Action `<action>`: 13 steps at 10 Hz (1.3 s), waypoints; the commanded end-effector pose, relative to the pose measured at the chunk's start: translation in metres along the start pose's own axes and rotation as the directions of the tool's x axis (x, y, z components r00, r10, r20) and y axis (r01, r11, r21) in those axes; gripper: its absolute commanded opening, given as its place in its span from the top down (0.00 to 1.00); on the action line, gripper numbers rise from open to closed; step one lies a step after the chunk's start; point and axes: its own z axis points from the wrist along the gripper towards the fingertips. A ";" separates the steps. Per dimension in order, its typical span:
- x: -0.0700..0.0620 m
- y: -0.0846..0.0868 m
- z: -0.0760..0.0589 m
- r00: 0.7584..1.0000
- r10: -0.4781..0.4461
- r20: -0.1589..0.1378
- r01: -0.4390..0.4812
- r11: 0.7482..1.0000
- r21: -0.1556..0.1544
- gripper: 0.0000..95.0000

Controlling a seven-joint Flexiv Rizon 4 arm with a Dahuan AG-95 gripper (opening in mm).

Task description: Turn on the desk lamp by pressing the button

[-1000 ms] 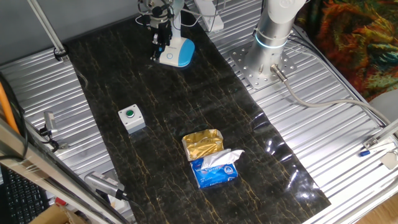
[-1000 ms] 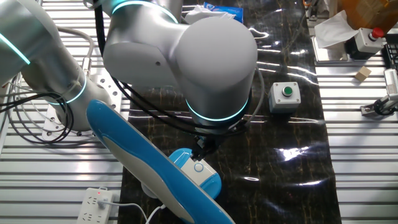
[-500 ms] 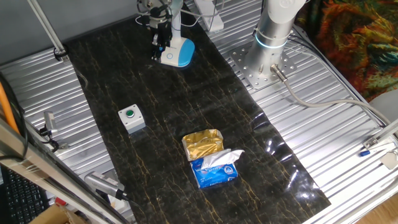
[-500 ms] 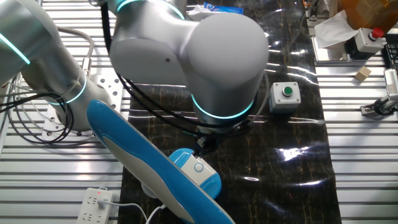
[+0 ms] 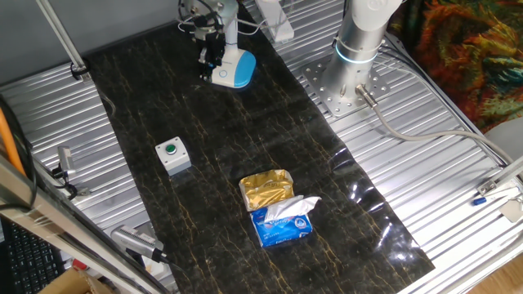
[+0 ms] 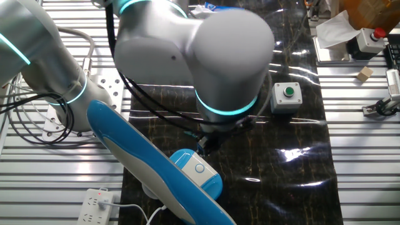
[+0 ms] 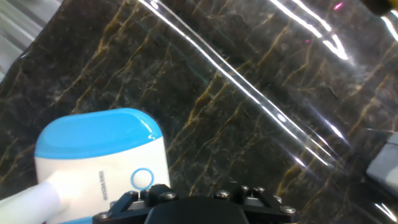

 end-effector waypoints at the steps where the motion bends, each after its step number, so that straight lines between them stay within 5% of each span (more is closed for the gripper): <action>1: 0.002 -0.001 0.002 1.000 0.010 -0.009 -0.010 1.000 -0.011 0.40; 2: 0.002 -0.001 0.002 1.000 0.005 0.001 -0.005 1.000 -0.003 0.40; 3: 0.002 -0.001 0.002 1.000 -0.003 0.000 0.003 1.000 -0.004 0.20; 4: 0.003 -0.002 0.003 0.999 -0.035 0.001 0.035 0.999 -0.003 0.20; 5: 0.003 -0.004 0.004 0.999 -0.044 -0.002 0.044 0.999 -0.001 0.00; 9: 0.011 -0.016 0.019 0.999 -0.032 0.010 0.032 0.999 -0.014 0.00; 13: 0.015 -0.012 0.050 0.998 0.001 0.068 0.004 0.997 -0.072 0.00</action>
